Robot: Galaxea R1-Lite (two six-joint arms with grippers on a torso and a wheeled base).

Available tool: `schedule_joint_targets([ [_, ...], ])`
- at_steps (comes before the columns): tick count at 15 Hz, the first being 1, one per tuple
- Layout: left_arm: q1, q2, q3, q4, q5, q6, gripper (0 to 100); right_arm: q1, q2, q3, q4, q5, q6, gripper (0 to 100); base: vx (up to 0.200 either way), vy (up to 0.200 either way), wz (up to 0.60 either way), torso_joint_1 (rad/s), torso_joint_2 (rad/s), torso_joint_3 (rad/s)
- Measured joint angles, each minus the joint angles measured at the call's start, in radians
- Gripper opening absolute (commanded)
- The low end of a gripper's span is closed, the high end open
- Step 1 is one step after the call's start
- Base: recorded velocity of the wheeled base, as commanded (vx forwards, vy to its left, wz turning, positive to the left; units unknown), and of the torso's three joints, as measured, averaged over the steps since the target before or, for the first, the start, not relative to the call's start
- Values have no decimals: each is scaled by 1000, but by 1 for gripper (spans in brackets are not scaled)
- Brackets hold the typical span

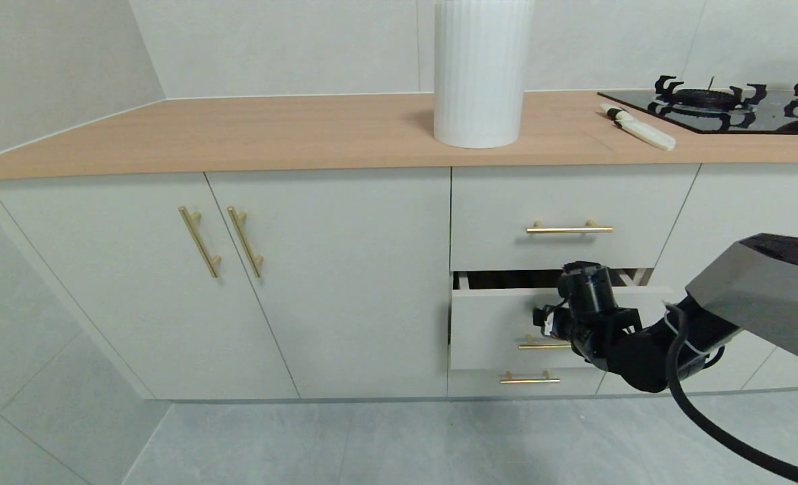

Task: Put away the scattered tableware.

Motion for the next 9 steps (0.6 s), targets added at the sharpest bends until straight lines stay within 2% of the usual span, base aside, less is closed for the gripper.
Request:
schedule_joint_targets([
  [9, 0, 0, 0, 0, 0, 0, 100, -59, 114, -71, -97, -11, 1, 100, 0, 0, 0, 0, 0, 0],
])
